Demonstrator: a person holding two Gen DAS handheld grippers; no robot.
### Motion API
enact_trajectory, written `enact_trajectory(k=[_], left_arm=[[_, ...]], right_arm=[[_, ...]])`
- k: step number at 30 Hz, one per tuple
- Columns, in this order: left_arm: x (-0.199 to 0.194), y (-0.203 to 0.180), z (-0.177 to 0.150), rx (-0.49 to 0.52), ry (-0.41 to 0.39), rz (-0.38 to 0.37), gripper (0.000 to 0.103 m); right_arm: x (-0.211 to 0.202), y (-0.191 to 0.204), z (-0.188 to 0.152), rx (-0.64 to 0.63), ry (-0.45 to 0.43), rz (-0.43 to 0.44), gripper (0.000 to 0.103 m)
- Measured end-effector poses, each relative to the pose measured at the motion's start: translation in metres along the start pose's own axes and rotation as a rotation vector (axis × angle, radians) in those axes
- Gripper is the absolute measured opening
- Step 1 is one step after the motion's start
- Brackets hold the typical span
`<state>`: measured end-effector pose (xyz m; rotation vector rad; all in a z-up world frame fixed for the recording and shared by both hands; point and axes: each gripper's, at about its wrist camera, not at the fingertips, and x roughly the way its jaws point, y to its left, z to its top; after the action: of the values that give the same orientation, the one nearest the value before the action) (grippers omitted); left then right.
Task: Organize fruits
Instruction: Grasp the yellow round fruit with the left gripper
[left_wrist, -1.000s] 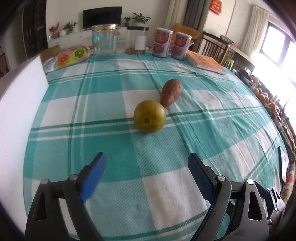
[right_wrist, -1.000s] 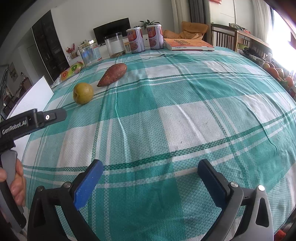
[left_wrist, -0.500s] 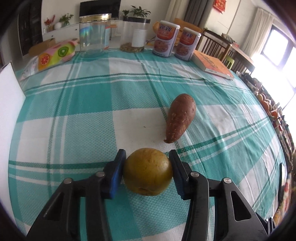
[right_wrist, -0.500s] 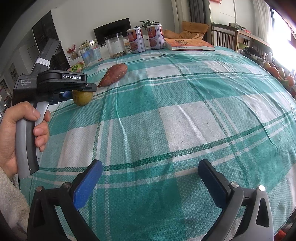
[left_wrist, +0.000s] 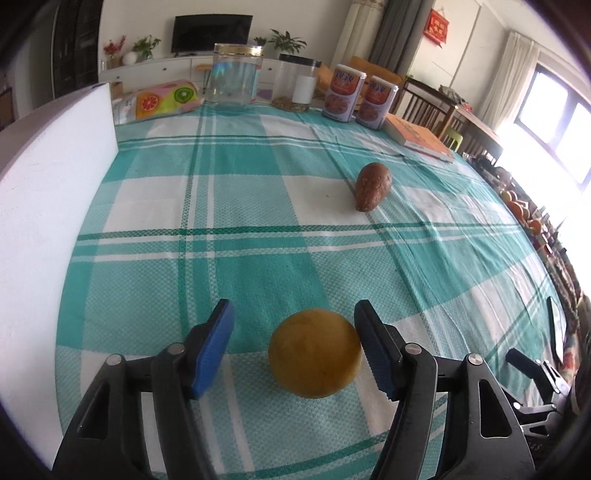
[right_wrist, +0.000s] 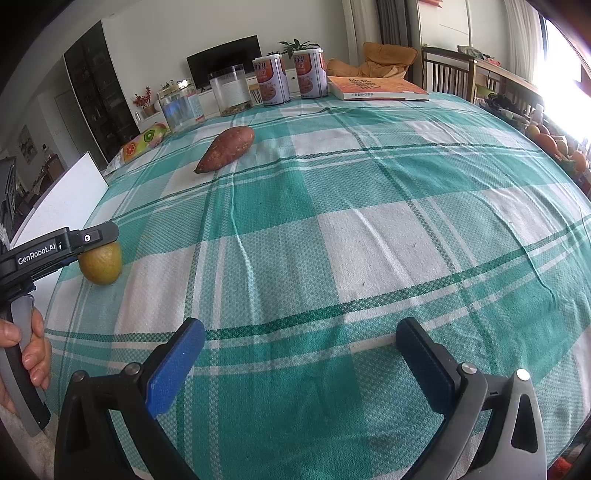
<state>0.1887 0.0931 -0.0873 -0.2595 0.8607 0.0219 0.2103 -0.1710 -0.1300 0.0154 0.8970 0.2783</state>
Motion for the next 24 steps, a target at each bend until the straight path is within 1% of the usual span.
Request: enact_trajectory(k=[1,5,8,10,12,14,17,20,22,24], left_arm=[[-0.001,0.0,-0.003,0.005,-0.007,0.007,0.079],[0.003,-0.009,-0.008,0.062,0.001,0.001,0.079],[0.007,-0.02,-0.011,0.141,-0.009,0.034,0.079],[0.014,-0.024,-0.013,0.168,-0.001,0.055,0.079],[0.021,-0.024,-0.014,0.174,0.015,0.068,0.079],[0.022,-0.026,-0.013,0.184,0.01,0.076,0.08],[0.025,-0.028,-0.013,0.19,0.021,0.091,0.082],[0.027,-0.031,-0.014,0.21,0.027,0.118,0.084],[0.027,-0.03,-0.014,0.204,0.029,0.118,0.085],[0.027,-0.03,-0.014,0.203,0.029,0.118,0.086]], right_arm=[[0.0,0.0,0.0,0.001,-0.001,0.001,0.103],[0.0,0.0,0.0,0.001,0.0,-0.001,0.103],[0.0,0.0,0.0,0.002,0.0,0.0,0.103],[0.0,0.0,0.0,0.001,0.0,-0.001,0.103],[0.0,0.0,0.0,0.001,0.0,0.0,0.103],[0.0,0.0,0.0,0.001,0.0,-0.001,0.103],[-0.001,-0.001,0.0,0.002,0.0,0.001,0.103],[-0.001,-0.003,0.001,0.017,-0.001,0.022,0.103],[0.002,-0.008,0.01,0.031,0.008,0.059,0.103],[0.014,-0.012,0.032,0.037,0.045,0.077,0.103]])
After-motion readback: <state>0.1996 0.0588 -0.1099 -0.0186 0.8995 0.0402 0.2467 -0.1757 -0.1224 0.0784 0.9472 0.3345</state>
